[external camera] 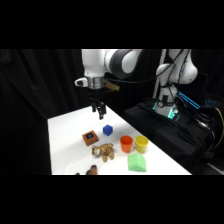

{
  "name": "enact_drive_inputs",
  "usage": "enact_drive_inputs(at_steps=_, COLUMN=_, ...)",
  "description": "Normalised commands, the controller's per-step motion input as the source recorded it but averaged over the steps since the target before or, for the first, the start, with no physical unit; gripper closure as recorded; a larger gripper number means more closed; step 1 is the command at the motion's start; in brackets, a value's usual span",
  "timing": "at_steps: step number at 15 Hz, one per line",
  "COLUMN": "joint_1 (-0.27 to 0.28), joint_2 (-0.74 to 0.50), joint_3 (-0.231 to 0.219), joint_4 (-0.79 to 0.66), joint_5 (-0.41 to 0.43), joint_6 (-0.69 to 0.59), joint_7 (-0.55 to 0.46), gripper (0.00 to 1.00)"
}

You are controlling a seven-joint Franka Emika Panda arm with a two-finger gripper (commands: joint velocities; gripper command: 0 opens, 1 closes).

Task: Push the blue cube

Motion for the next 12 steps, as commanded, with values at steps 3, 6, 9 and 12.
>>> enact_drive_inputs(at_steps=3, joint_1=-0.021, joint_2=-0.02, joint_3=0.017, joint_4=-0.01, joint_5=-0.028, joint_6=-0.01, joint_7=0.03, gripper=0.0)
enact_drive_inputs(at_steps=6, joint_1=-0.05, joint_2=-0.11, joint_3=-0.01, joint_4=-0.09, joint_5=-0.024, joint_6=0.02, joint_7=0.02, gripper=0.0)
enact_drive_inputs(at_steps=9, joint_1=-0.092, joint_2=-0.18, joint_3=-0.035, joint_4=-0.18, joint_5=0.016, joint_6=0.07, joint_7=-0.06, gripper=0.0)
enact_drive_inputs(at_steps=12, joint_1=-0.091, joint_2=-0.15, joint_3=-0.049, joint_4=-0.2, joint_5=0.009, joint_6=0.12, joint_7=-0.06, gripper=0.05)
